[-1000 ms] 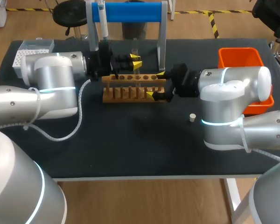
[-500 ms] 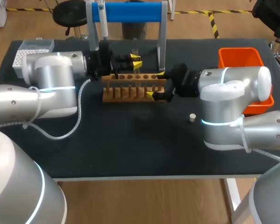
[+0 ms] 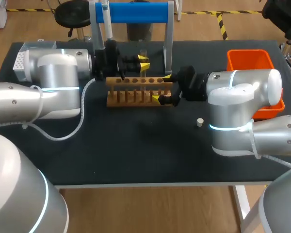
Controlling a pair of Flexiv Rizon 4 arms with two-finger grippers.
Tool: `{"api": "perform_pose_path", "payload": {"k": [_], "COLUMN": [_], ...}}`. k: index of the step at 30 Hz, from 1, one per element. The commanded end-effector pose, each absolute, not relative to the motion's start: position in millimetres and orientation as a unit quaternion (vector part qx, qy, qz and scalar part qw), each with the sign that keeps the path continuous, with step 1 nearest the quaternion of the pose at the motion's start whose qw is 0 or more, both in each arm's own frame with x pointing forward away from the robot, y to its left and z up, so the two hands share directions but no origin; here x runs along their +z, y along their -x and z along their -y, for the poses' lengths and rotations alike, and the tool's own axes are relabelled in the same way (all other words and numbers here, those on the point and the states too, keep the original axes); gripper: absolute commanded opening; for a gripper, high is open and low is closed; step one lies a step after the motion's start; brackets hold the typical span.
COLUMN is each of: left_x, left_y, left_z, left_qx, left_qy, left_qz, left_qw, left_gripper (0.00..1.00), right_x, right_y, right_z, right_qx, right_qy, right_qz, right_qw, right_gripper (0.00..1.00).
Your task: Invert the test tube, pick up the pipette, mount the tip to pipette, aspirate from beaker and dispense into the tube, eject the tip, return the pipette, and cap with the stopper.
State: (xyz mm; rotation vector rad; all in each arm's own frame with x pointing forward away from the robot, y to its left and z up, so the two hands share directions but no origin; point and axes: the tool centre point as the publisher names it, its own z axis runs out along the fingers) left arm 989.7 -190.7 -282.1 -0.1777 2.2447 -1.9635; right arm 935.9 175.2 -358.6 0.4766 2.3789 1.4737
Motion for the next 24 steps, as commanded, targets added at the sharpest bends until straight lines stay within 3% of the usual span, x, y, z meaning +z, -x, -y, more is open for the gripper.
{"api": "perform_pose_path", "payload": {"k": [1, 24], "left_x": [-284.1, -289.9], "left_y": [-990.0, -987.4], "left_z": [192.2, 191.5], "left_qx": [-0.655, -0.664], "left_qy": [0.061, 0.071], "left_qz": [-0.75, -0.741], "left_qw": [0.075, 0.071], "left_gripper": [0.0, 0.0], "right_x": [-359.6, -359.6], "right_y": [-935.1, -935.1], "right_z": [-176.5, -176.5], "right_qx": [0.513, 0.513], "right_qy": [-0.167, -0.167], "right_qz": [-0.828, -0.828], "right_qw": [0.153, 0.153], "right_gripper": [1.0, 1.0]}}
